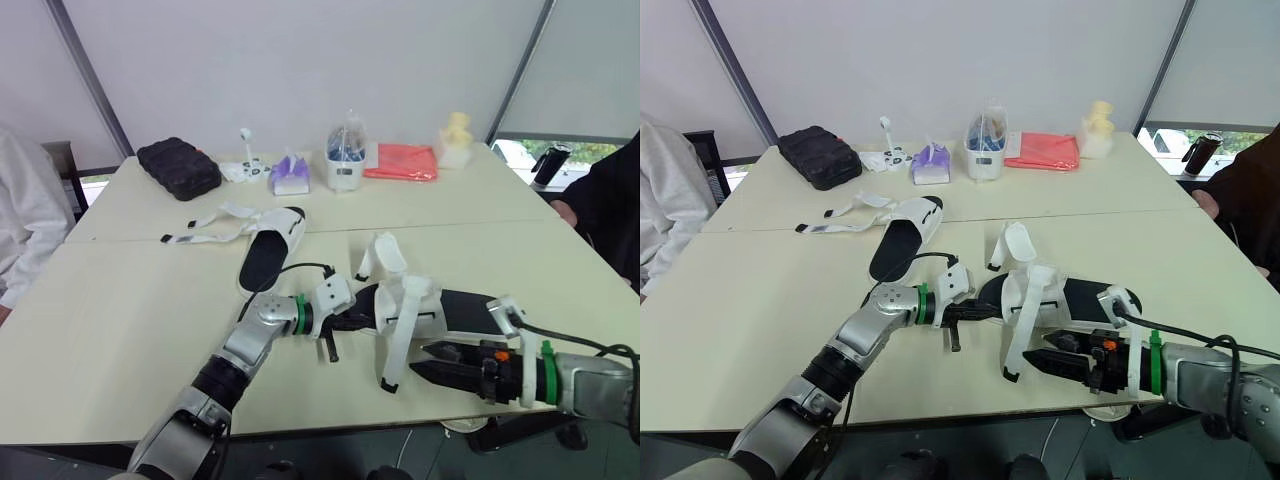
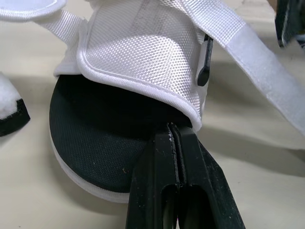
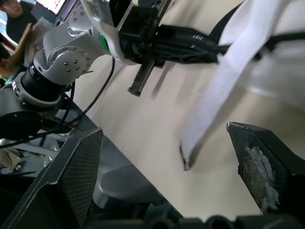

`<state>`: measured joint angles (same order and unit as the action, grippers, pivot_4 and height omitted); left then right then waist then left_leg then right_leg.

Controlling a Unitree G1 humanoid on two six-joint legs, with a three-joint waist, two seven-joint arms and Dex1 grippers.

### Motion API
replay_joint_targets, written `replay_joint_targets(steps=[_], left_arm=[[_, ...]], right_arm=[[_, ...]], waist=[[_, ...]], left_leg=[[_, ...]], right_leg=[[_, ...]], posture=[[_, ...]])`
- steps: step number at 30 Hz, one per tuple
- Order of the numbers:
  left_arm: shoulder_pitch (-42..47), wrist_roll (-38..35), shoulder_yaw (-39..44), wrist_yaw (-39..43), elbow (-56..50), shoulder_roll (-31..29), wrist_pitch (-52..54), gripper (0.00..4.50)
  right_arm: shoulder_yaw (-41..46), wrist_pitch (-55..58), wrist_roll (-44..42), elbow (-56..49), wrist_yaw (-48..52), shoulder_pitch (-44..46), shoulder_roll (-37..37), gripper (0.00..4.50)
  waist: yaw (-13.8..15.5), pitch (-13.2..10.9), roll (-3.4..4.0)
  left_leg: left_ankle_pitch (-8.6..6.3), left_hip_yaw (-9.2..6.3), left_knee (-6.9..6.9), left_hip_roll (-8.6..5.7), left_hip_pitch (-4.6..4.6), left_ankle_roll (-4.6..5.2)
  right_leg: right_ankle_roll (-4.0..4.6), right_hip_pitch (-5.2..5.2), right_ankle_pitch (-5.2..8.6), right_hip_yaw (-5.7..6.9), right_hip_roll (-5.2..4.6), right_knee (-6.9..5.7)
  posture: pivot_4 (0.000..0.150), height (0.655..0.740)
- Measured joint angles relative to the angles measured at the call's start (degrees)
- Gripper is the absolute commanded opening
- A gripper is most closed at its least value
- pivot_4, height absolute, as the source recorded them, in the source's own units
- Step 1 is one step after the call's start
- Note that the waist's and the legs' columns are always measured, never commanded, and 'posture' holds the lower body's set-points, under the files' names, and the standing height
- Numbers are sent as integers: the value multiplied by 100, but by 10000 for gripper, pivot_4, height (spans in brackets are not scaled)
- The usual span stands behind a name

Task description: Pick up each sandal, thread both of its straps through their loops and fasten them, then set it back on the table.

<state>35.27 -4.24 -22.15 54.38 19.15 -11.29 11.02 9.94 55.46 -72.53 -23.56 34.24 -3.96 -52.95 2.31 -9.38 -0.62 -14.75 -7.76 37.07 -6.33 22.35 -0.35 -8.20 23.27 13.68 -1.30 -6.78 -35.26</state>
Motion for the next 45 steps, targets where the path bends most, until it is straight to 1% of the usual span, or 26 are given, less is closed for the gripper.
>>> replay_joint_targets(steps=[7,12,16,24,30,34,37,43,44,45], left_arm=[[-127,-211,219,154,-660,-404,658,0],[46,-278,493,62,-652,-460,840,0],[584,-173,461,118,-88,-324,555,0],[1077,271,-23,423,1159,69,-69,0],[1389,280,79,375,1871,623,-302,0],[1473,281,93,404,2107,820,-392,0],[1471,325,78,443,2128,834,-460,0],[1418,676,-87,349,2254,785,-920,0],[1387,701,-88,322,2244,786,-943,0],[1369,708,-88,300,2237,787,-968,0]], right_arm=[[-246,111,378,165,-224,363,516,44742],[-279,190,614,345,-162,463,648,44742],[-286,269,790,405,-79,516,698,44742],[-274,302,1017,456,-64,537,917,44742],[-265,308,1096,436,-118,542,1053,44742],[-277,307,1190,434,-126,543,1168,44742],[-277,306,1323,479,-126,598,1228,44742],[-277,333,1396,555,-46,730,1324,44742],[-277,355,1396,589,-18,740,1333,39650],[-281,377,1397,610,2,749,1349,36648]], waist=[[-15,2,3],[4,0,1],[-7,1,2],[-11,1,1],[-7,-1,-1],[-13,-1,-1],[-14,-1,-1],[-6,4,-2],[-7,6,-3],[-5,7,-3]], left_leg=[[0,0,-3,3,0,0],[0,-3,2,-3,4,0],[0,-2,1,-4,4,1],[-1,-2,-1,-4,4,2],[-2,-2,2,-6,5,3],[-2,-2,0,-5,5,3],[-2,-2,0,-5,5,3],[-2,-4,3,-6,1,4],[-2,-4,3,-6,0,4],[-2,-6,3,-6,-1,4]], right_leg=[[-1,7,0,0,6,-7],[-4,6,-2,0,2,-5],[-5,6,-3,1,2,-4],[-5,7,-3,1,2,-4],[-7,6,-4,2,1,-3],[-7,8,-4,2,2,-3],[-7,8,-4,2,2,-3],[-8,-2,-4,3,2,-1],[-8,-4,-4,3,1,-1],[-8,-5,-4,4,2,-2]], posture=[[1500,7400],[1500,7400],[1500,7400],[1500,7400],[1500,7400],[1500,7400],[1500,7400],[1500,7400],[1500,7400],[1500,7400]])
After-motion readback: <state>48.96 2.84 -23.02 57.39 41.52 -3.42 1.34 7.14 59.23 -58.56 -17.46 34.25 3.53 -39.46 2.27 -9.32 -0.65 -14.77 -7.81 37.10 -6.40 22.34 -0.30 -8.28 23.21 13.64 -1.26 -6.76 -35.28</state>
